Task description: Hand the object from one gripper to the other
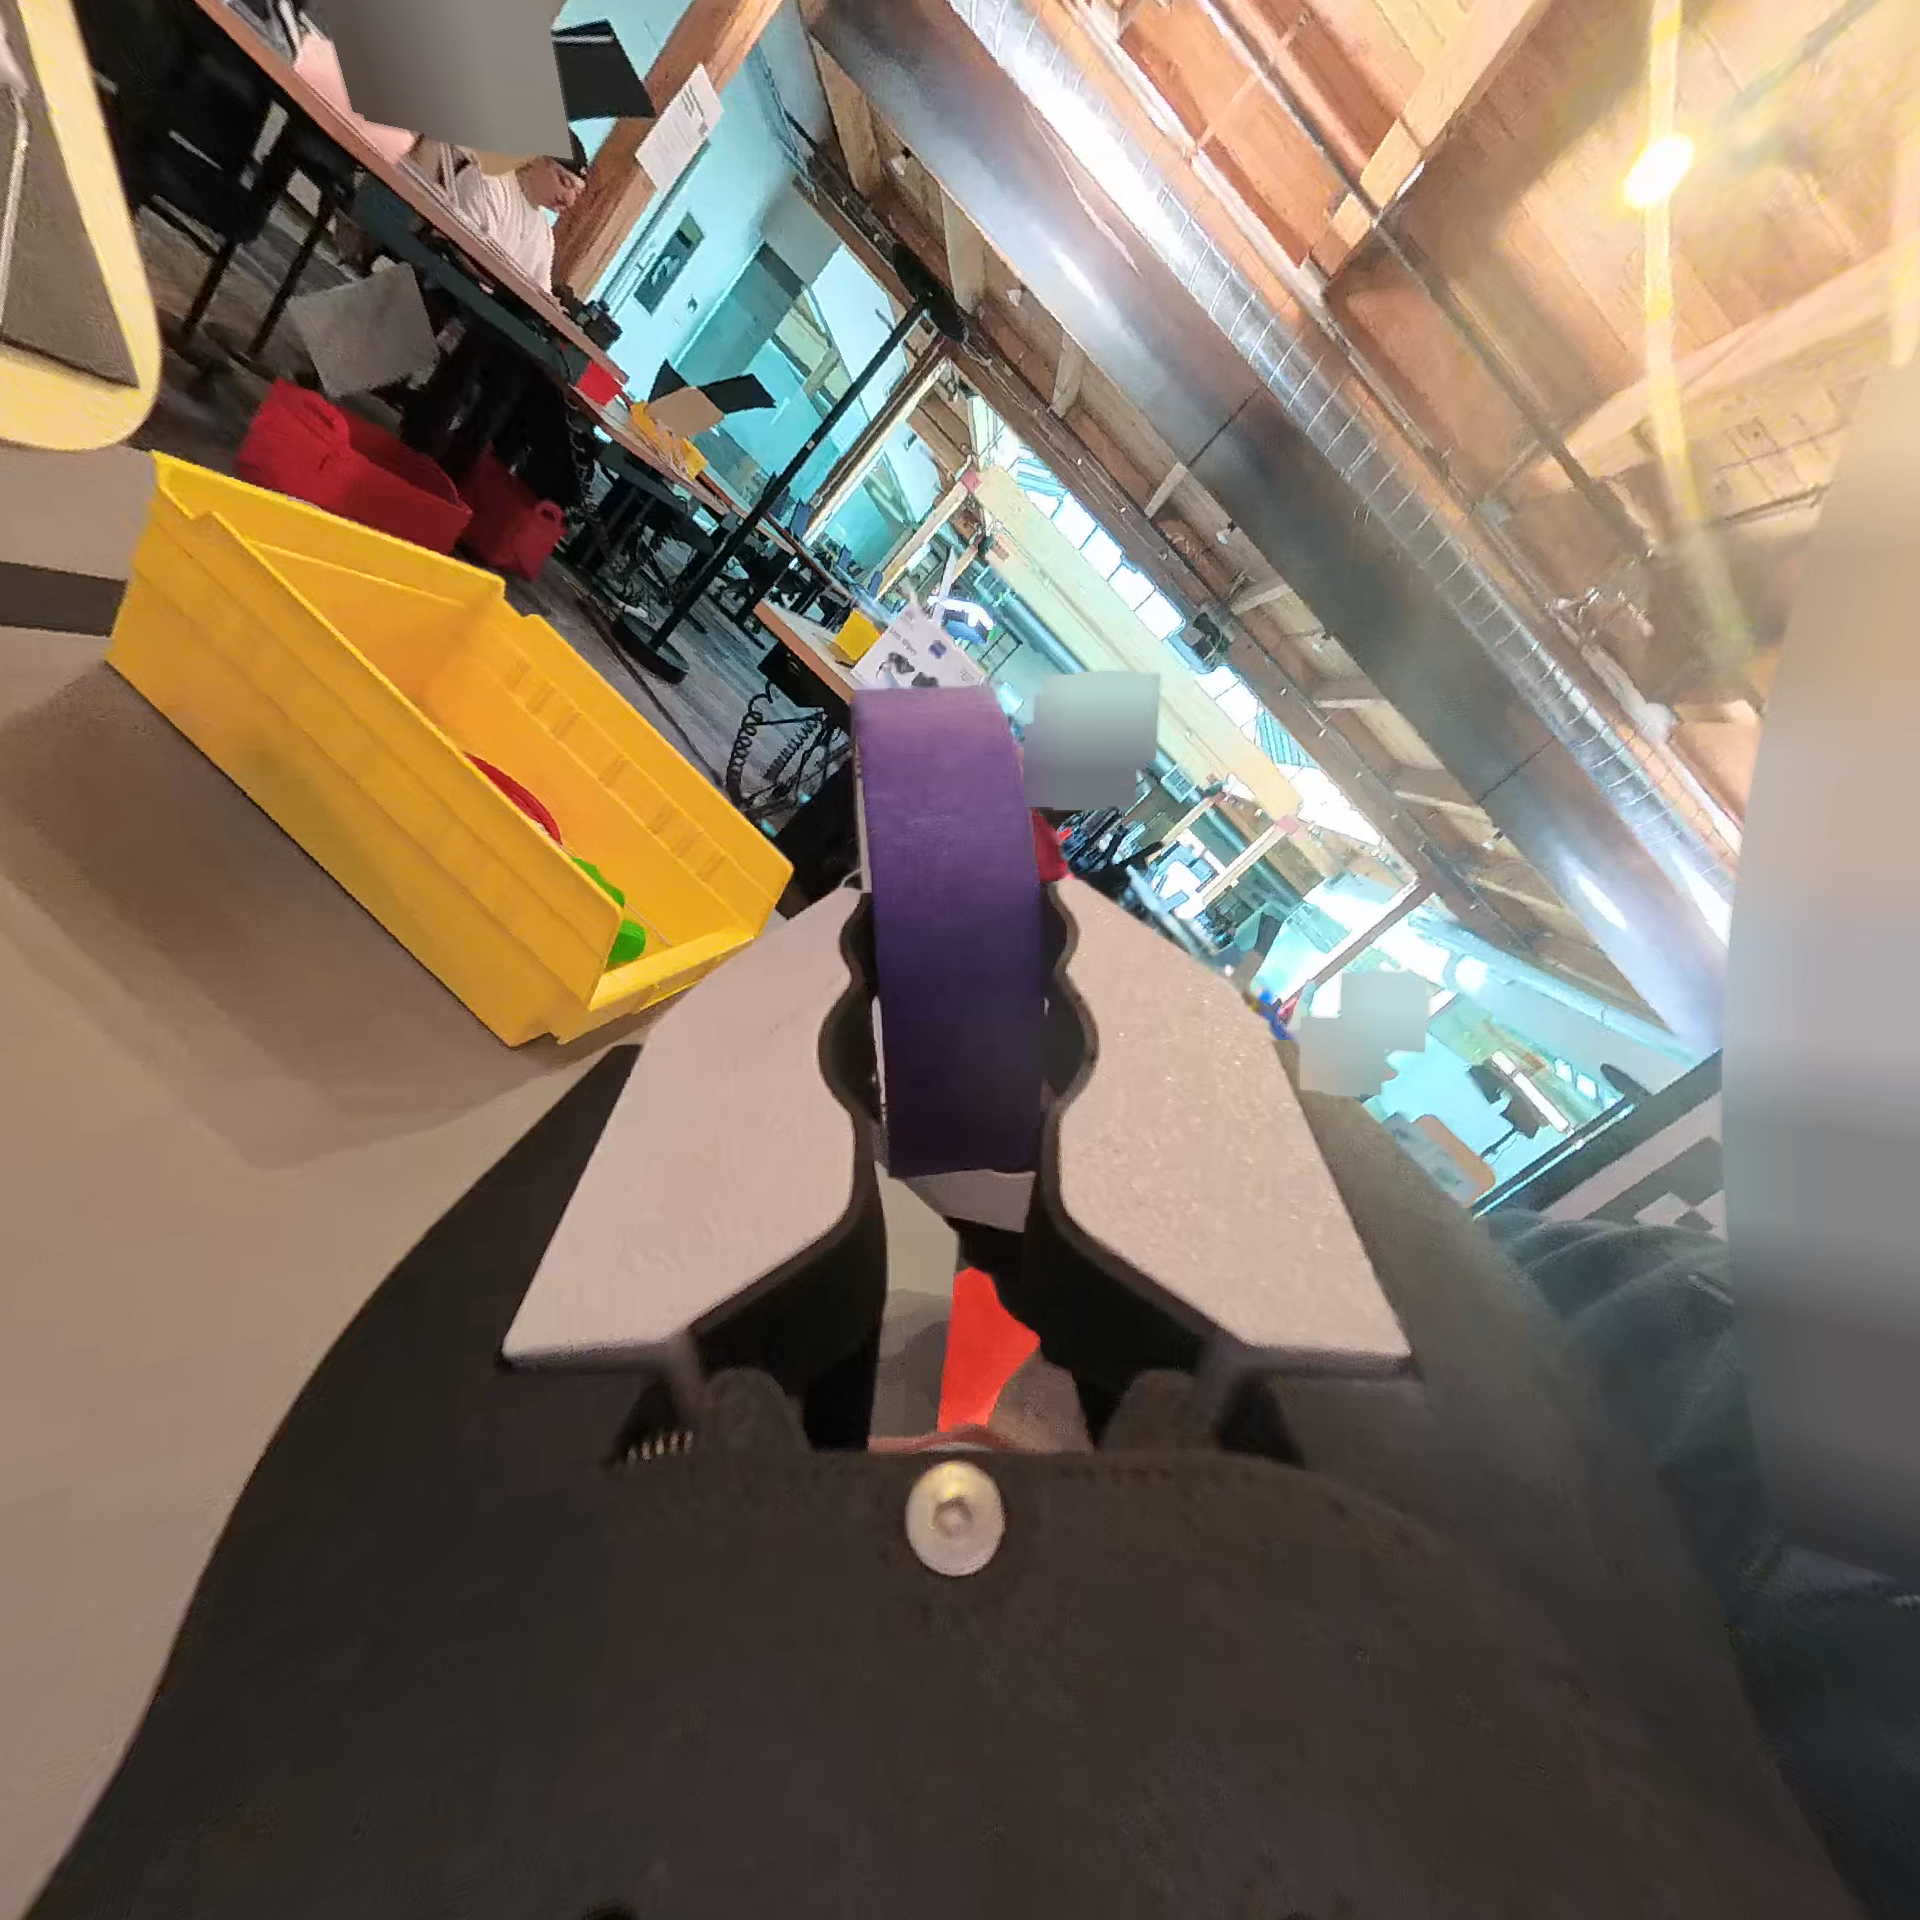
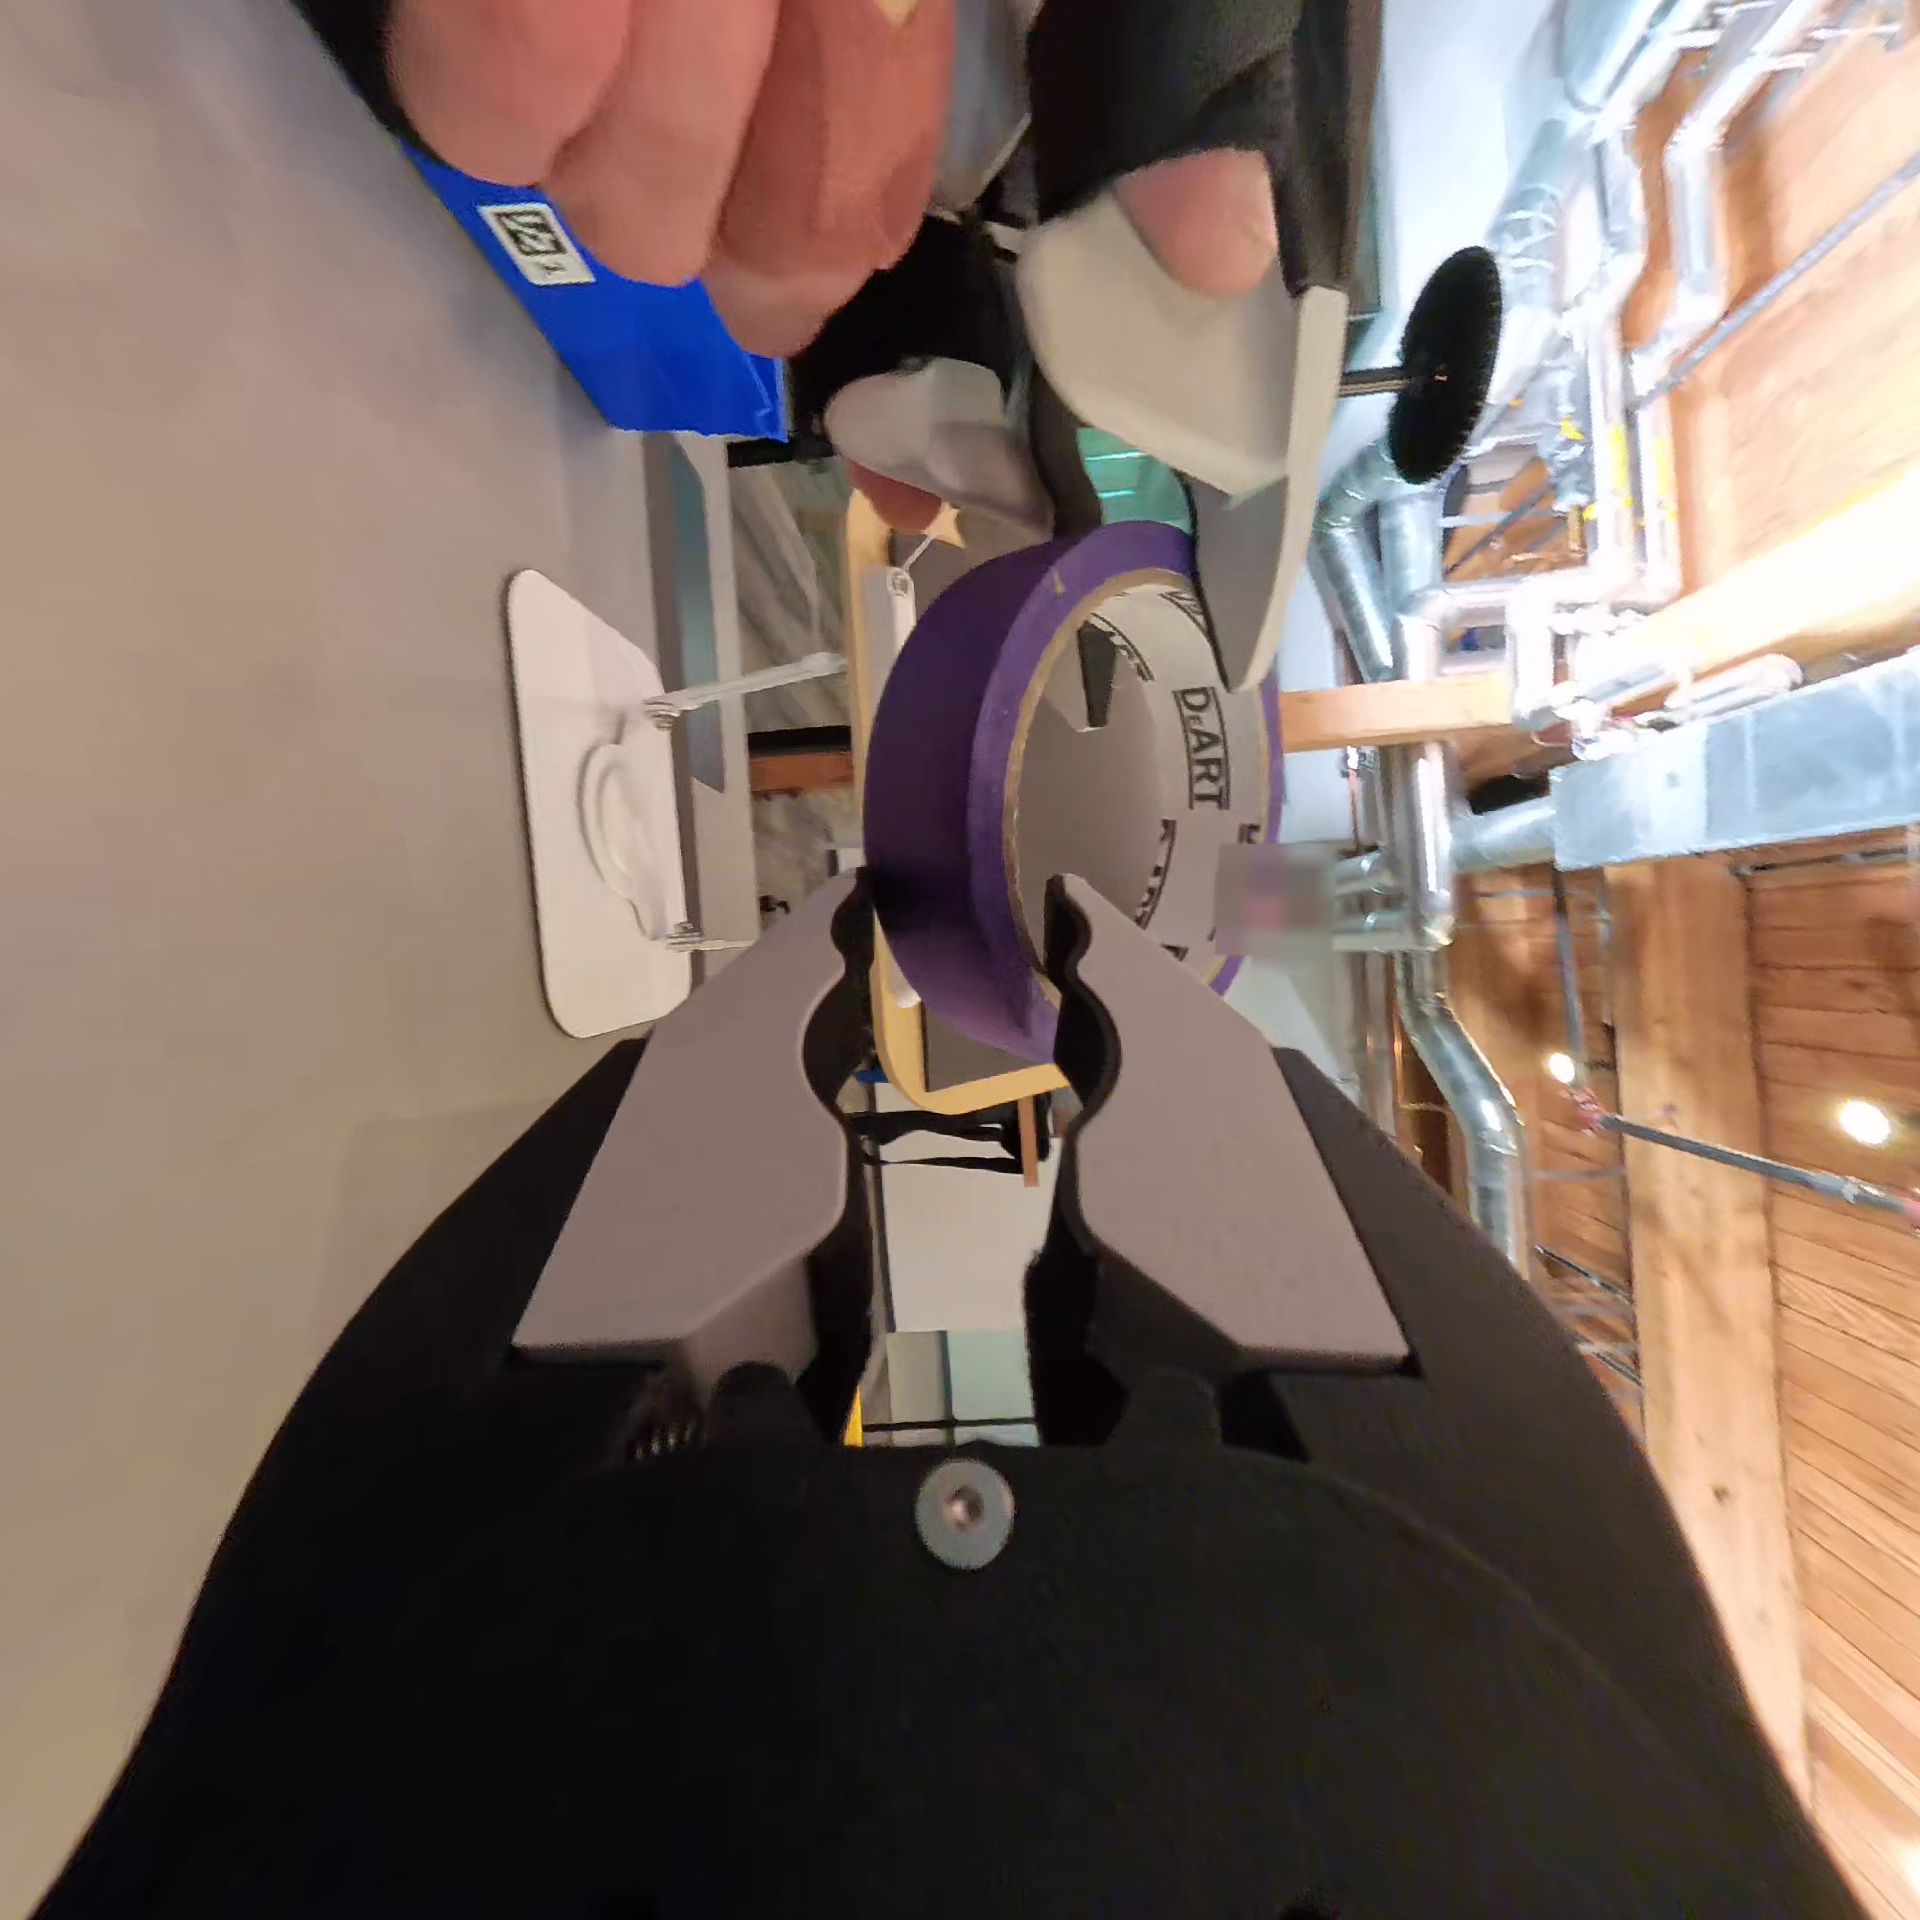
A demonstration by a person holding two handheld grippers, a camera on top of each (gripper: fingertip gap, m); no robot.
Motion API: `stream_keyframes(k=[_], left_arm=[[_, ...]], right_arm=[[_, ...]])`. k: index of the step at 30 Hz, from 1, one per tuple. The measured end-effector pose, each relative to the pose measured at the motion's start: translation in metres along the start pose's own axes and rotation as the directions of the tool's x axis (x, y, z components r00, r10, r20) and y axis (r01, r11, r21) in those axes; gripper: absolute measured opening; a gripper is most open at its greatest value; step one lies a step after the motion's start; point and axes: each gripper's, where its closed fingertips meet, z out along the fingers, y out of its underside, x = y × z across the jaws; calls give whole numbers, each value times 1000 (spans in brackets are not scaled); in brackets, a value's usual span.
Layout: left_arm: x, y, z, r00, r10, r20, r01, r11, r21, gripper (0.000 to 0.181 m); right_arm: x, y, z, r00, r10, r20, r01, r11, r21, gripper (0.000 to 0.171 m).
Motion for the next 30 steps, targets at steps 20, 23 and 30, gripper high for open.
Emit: stream_keyframes(k=[20,23,30], left_arm=[[-14,-2,5,992,-121,-46,125,989,84,34],[-16,-9,-1,998,-68,-7,68,993,98,38],[-10,-17,-17,936,309,167,-316,949,16,53]], right_arm=[[-10,2,-1,999,-48,14,46,996,74,24],[-12,4,-2,999,-40,35,37,996,82,24],[-22,8,-5,979,64,191,-87,990,111,24]])
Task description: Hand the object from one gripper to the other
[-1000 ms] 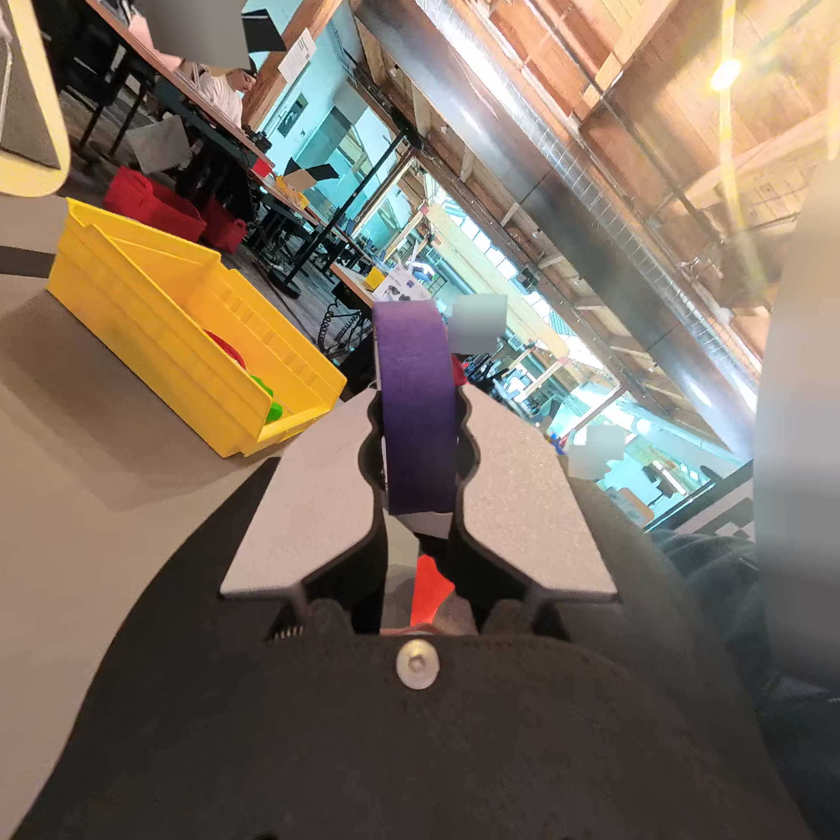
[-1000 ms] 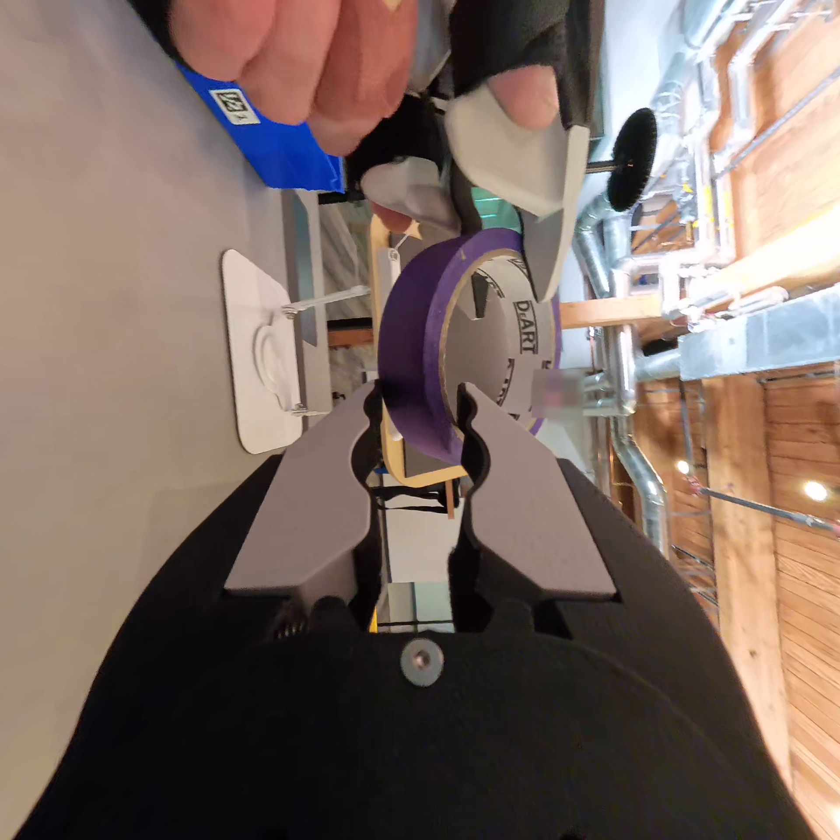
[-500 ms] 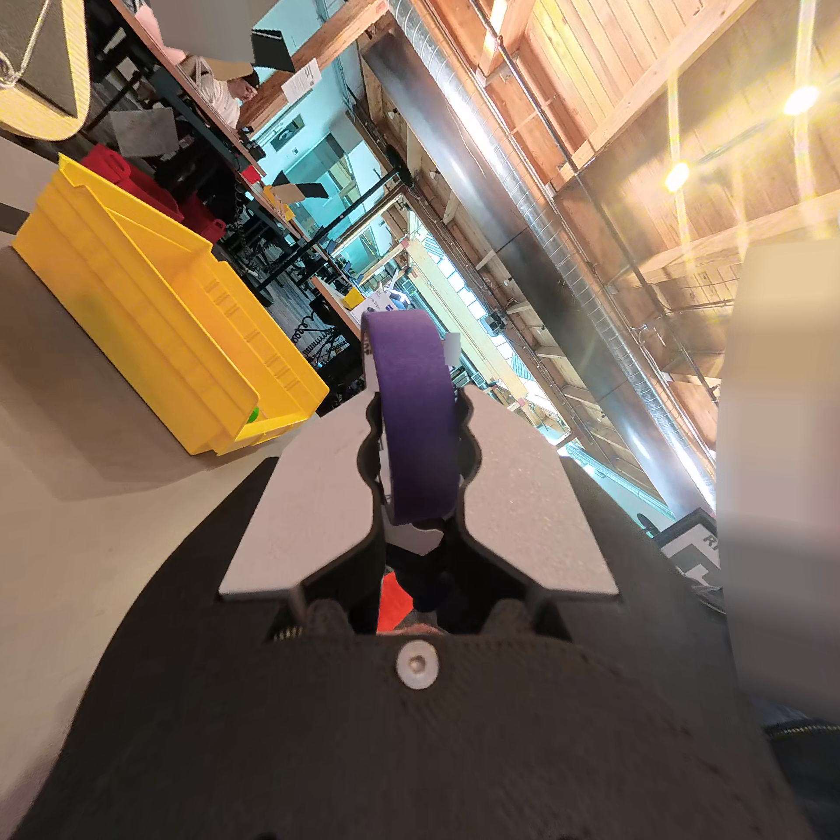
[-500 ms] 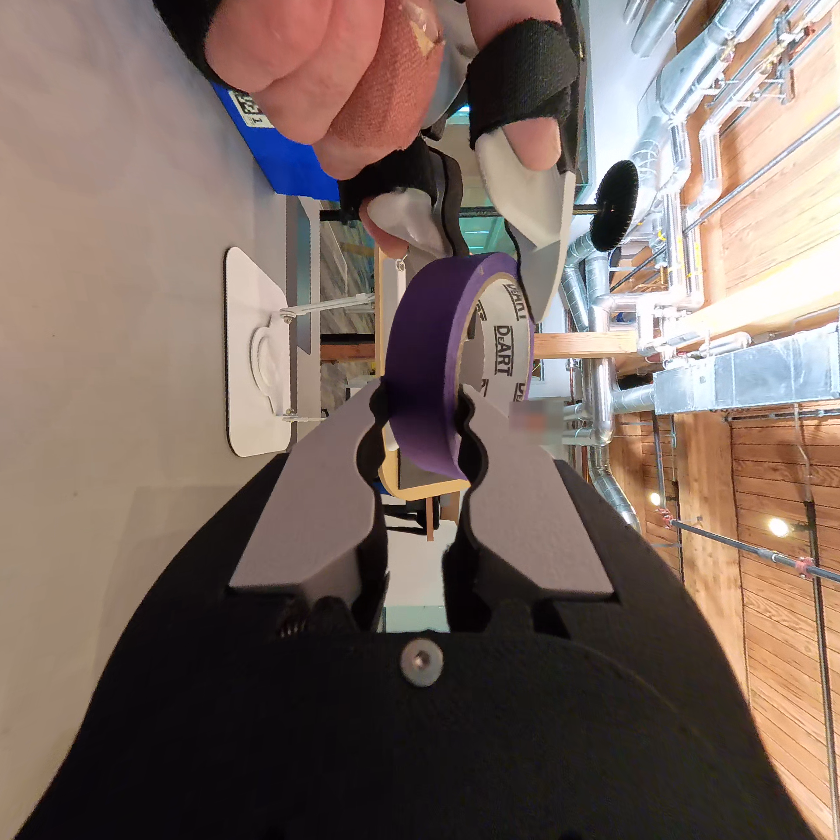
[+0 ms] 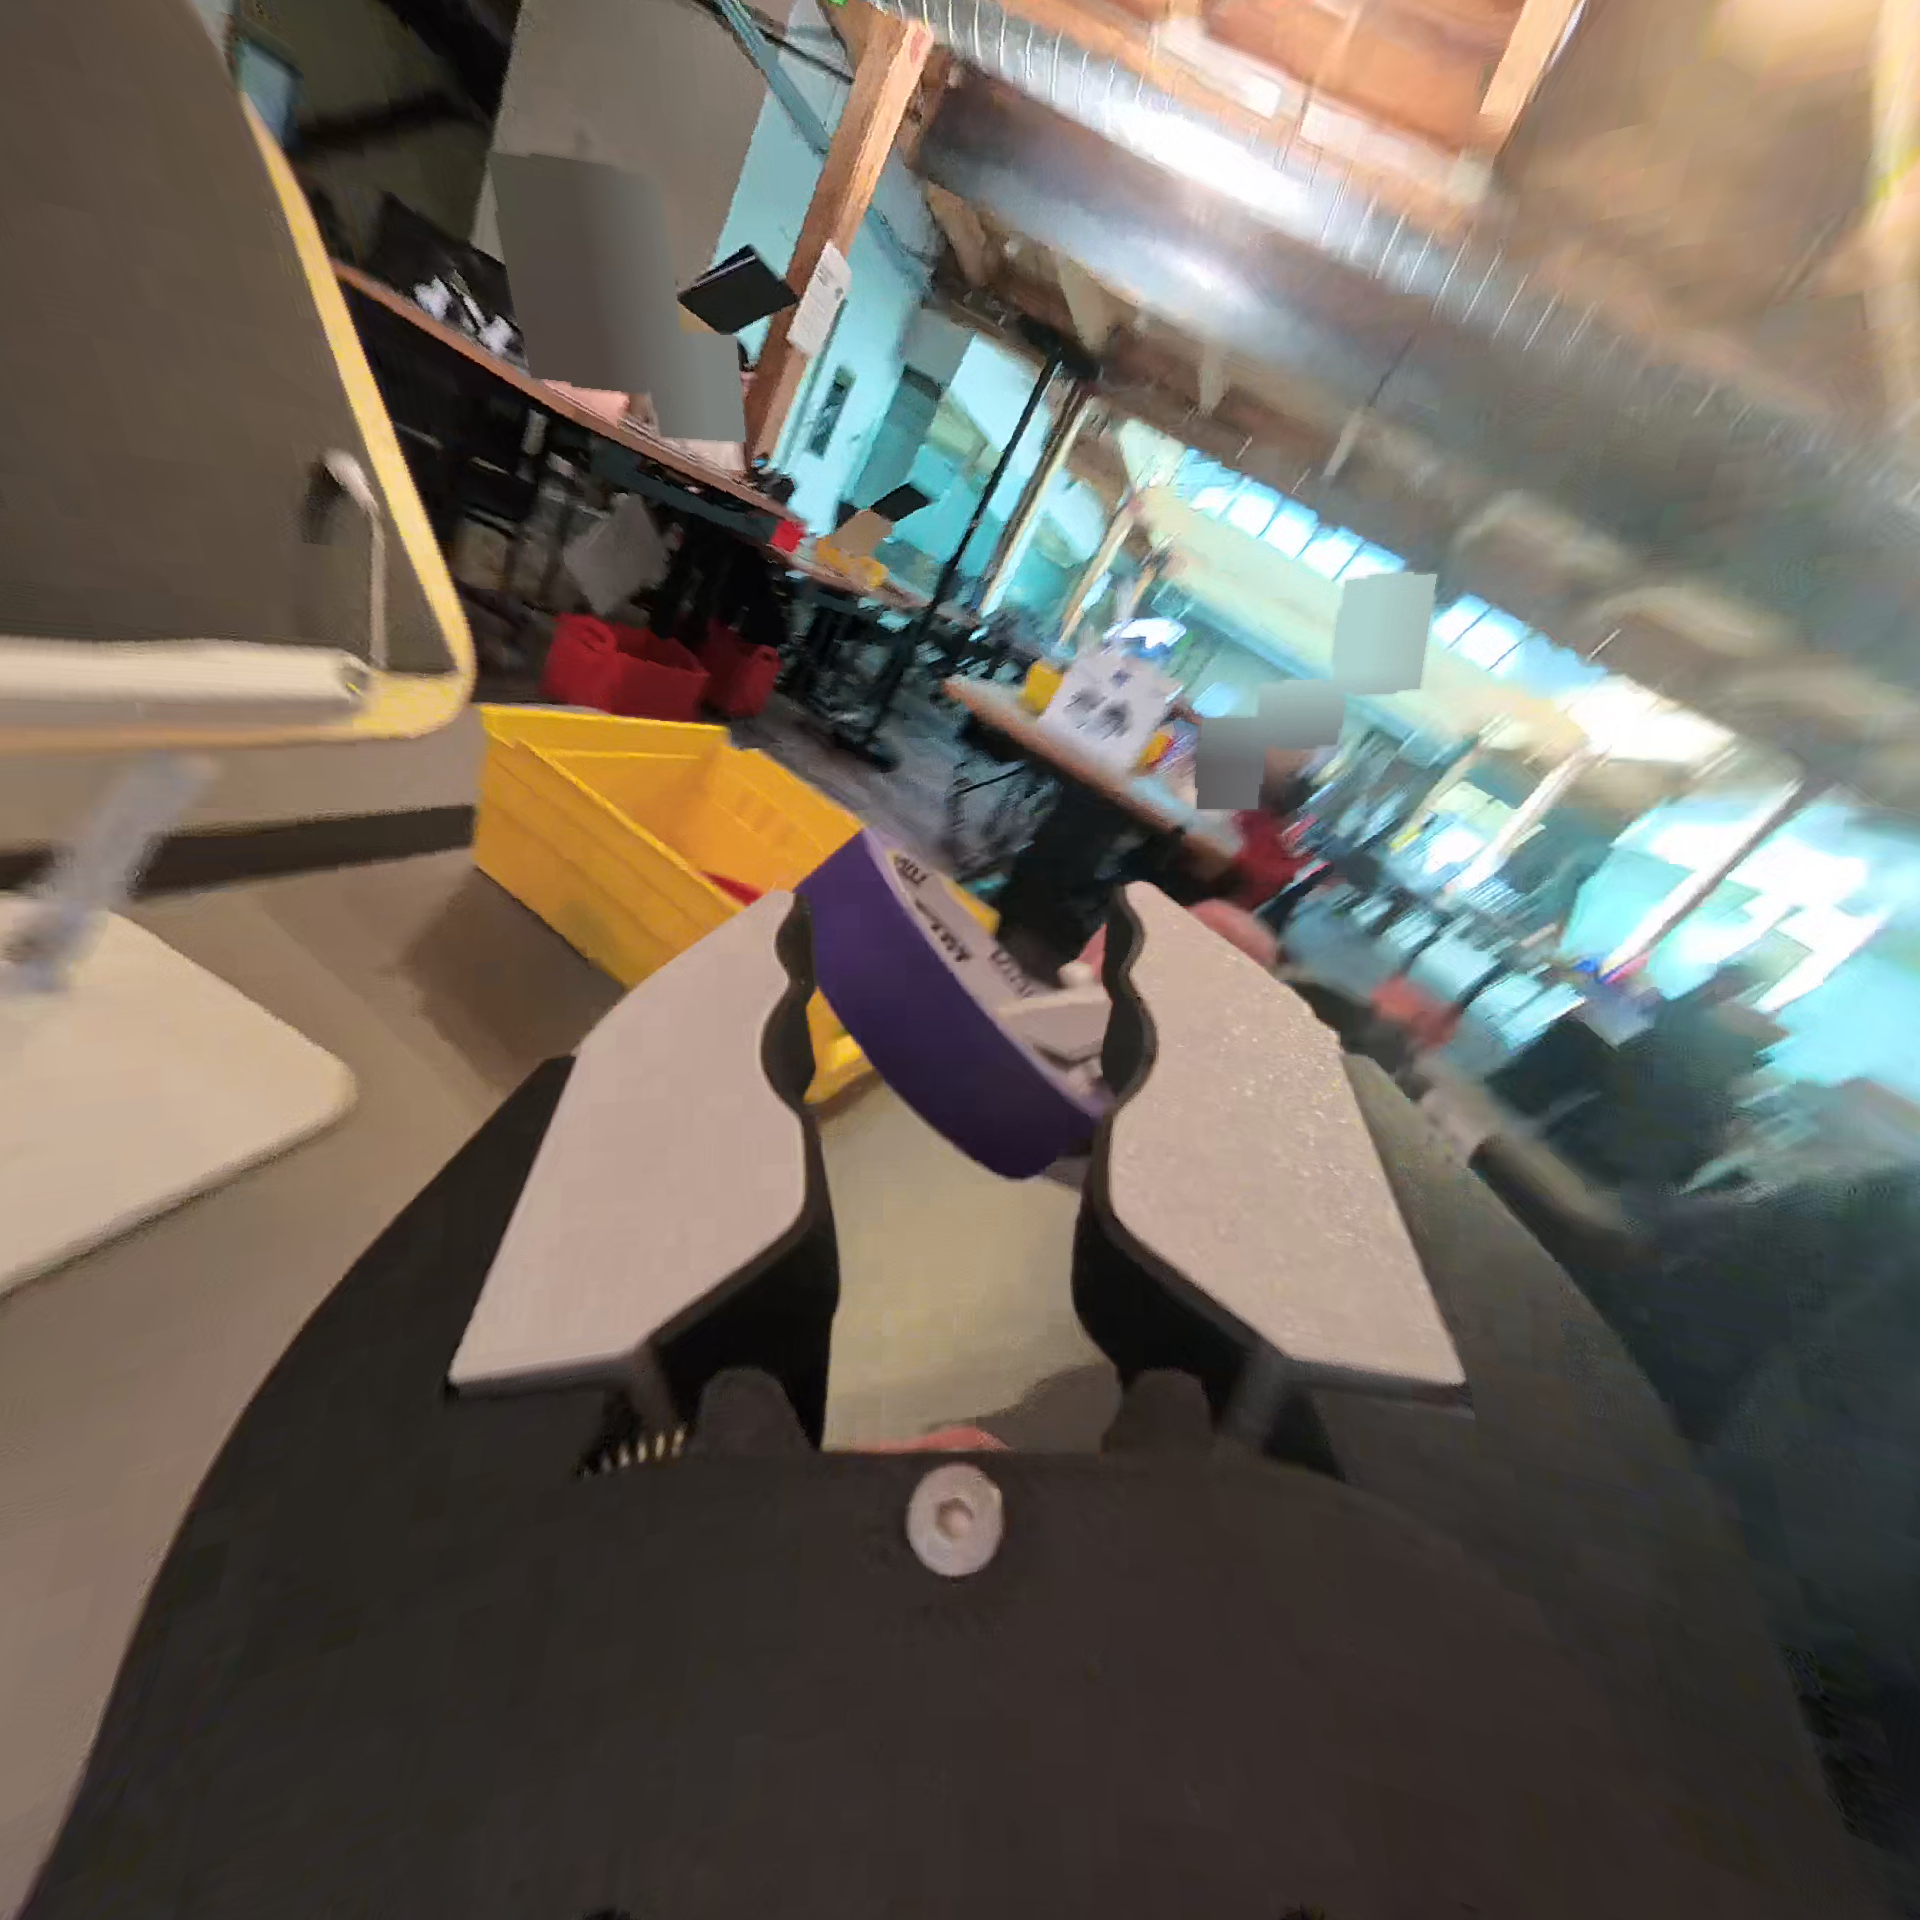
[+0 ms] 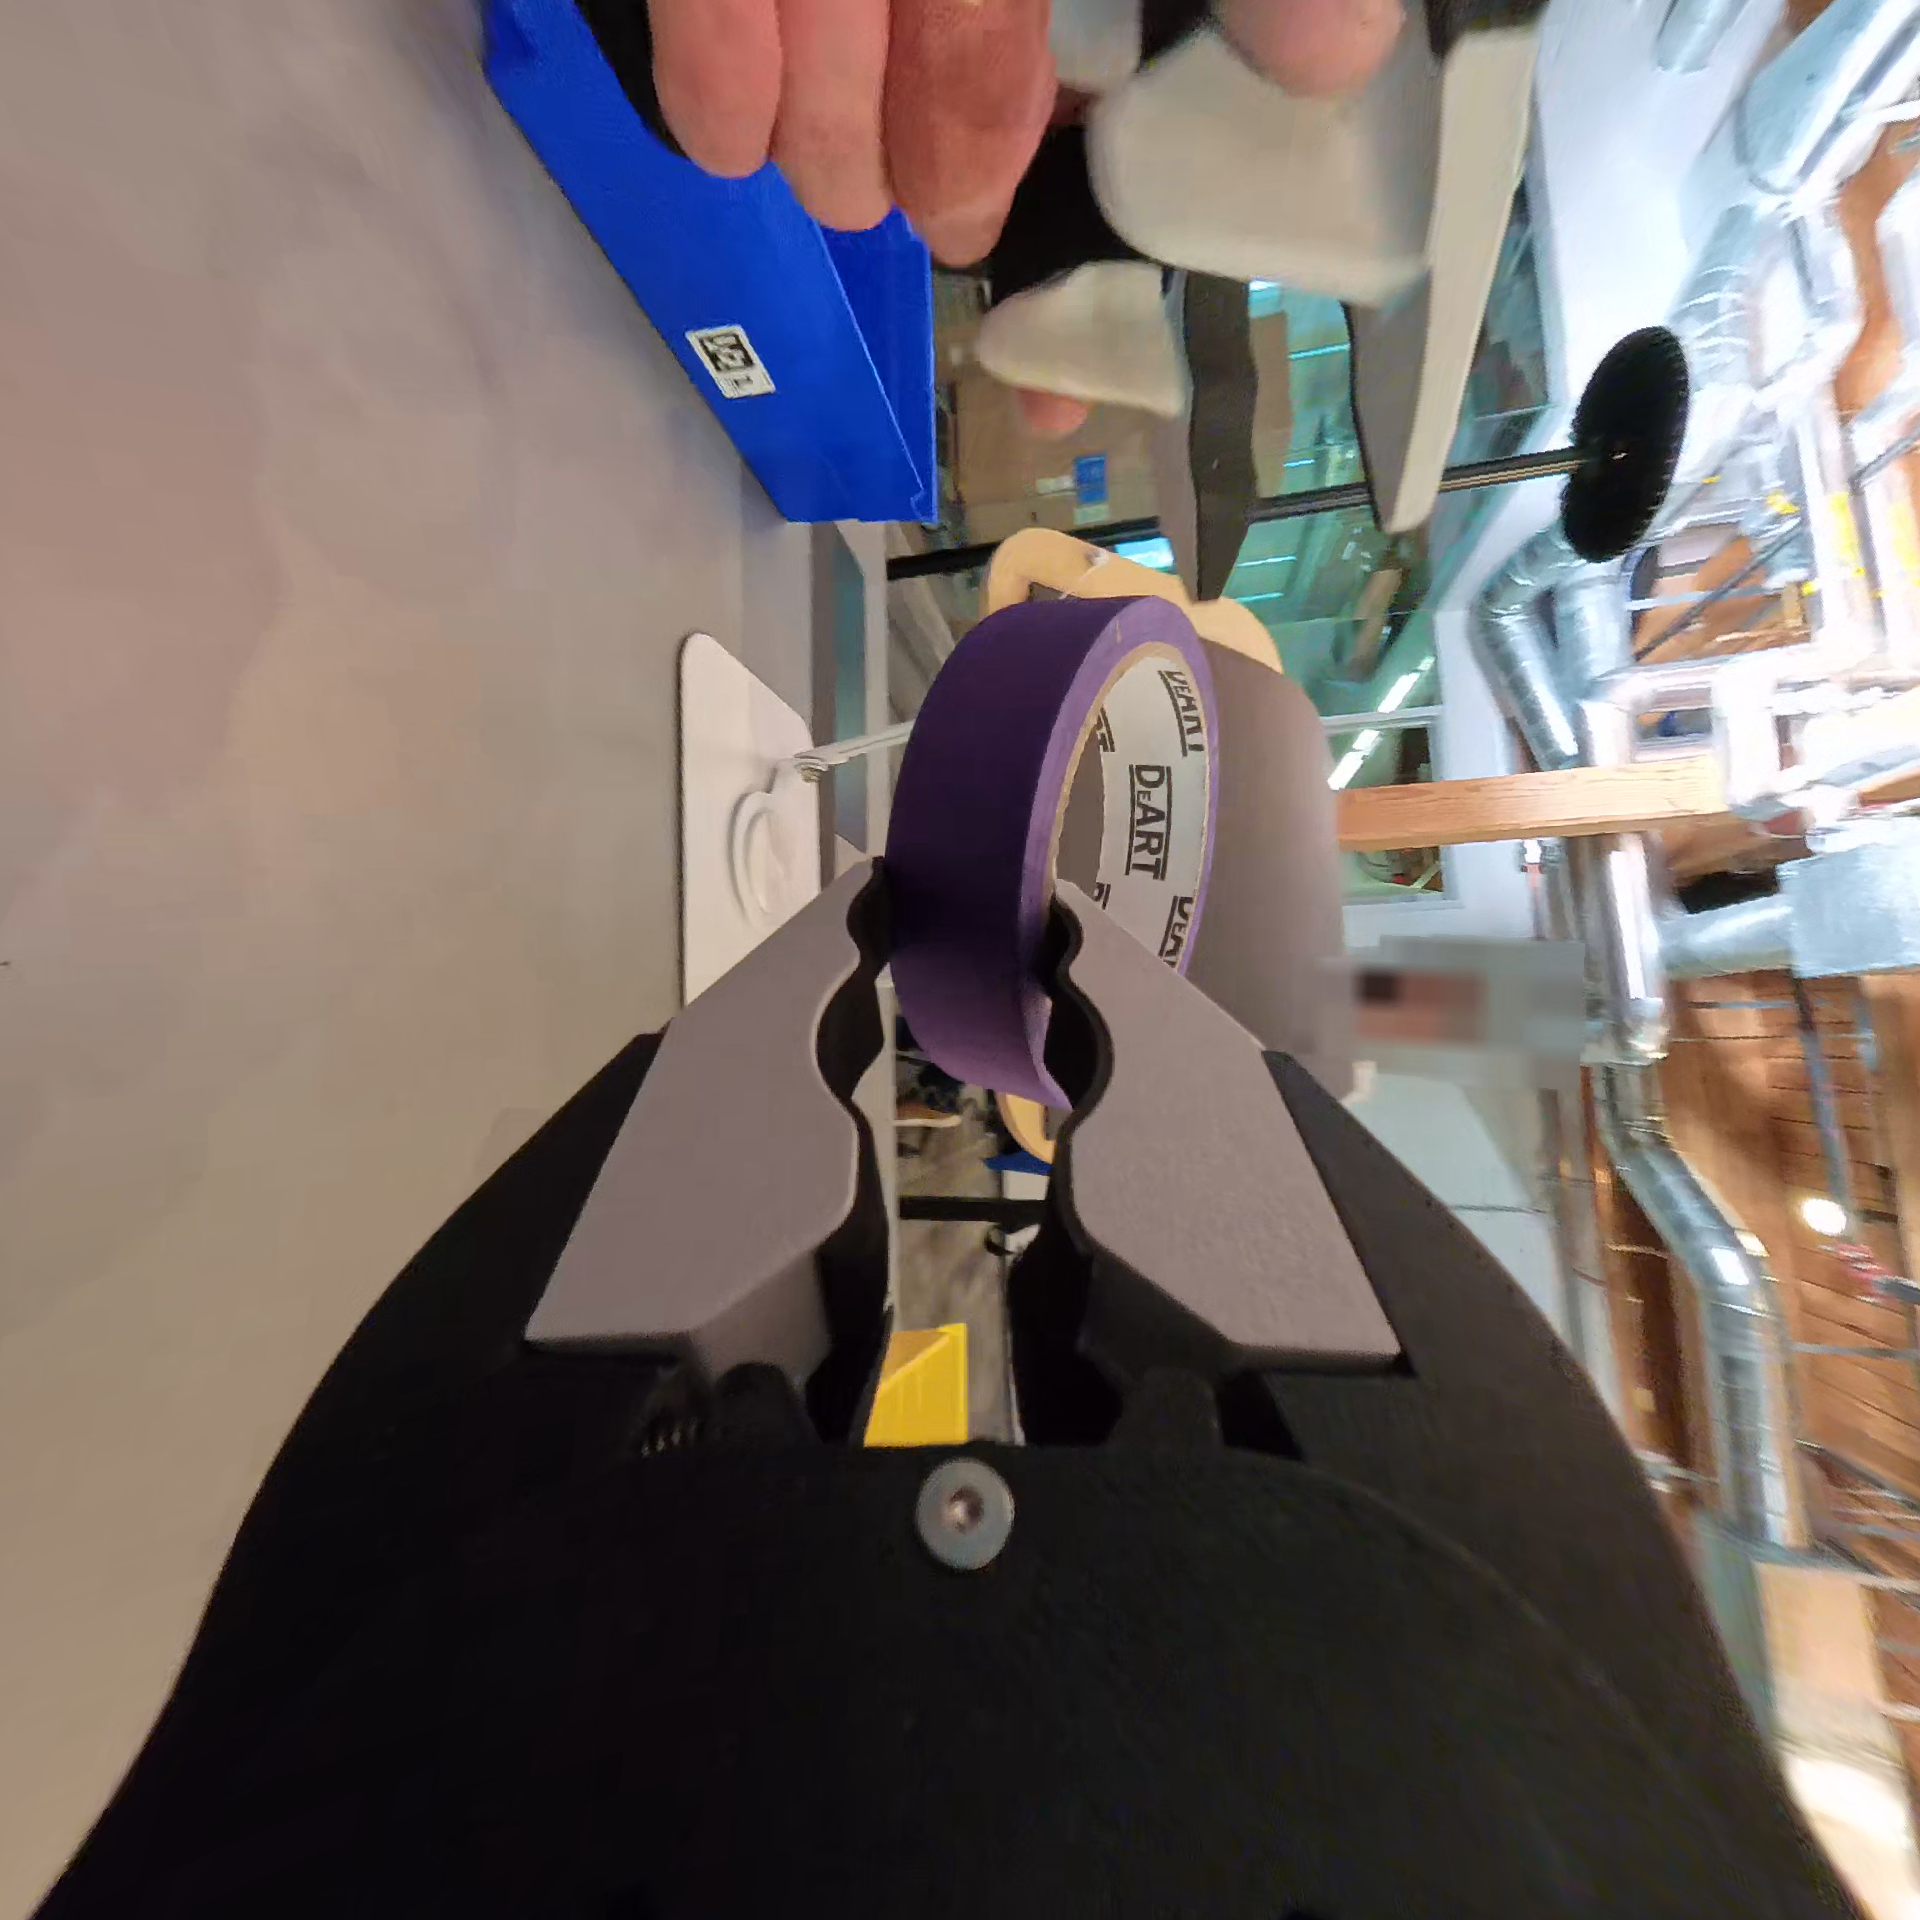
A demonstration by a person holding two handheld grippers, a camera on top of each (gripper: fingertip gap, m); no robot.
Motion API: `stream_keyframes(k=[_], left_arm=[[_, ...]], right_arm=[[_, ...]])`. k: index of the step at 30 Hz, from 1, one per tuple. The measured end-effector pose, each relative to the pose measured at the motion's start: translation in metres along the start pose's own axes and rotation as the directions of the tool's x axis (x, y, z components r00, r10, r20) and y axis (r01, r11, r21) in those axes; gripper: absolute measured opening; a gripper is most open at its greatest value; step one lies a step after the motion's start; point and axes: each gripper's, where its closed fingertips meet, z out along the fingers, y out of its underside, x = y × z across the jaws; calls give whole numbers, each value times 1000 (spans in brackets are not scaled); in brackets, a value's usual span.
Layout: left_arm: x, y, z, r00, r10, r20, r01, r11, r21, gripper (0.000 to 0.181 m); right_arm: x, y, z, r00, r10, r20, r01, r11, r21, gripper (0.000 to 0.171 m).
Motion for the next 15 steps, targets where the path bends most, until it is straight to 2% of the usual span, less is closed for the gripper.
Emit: stream_keyframes(k=[2,3,5,6,10,13,15], left_arm=[[4,3,-3,963,257,78,-250,964,-85,56],[6,5,-3,912,396,110,-380,914,-144,58],[10,12,-3,762,634,130,-586,761,-277,62],[13,15,-1,702,703,114,-642,694,-325,64],[22,29,8,496,867,43,-769,462,-442,65],[24,40,12,357,934,-13,-817,305,-489,68],[22,49,13,293,955,-49,-825,227,-517,70]], right_arm=[[-3,2,-1,996,56,68,-58,998,17,24],[-3,5,-2,995,59,78,-60,998,11,24],[-7,9,-2,988,74,139,-75,997,4,24],[-10,9,-2,981,88,173,-91,996,10,24],[-20,9,-5,940,154,306,-163,987,4,24],[-25,4,-10,877,254,408,-287,958,20,23],[-25,2,-14,825,323,463,-375,927,21,24]])
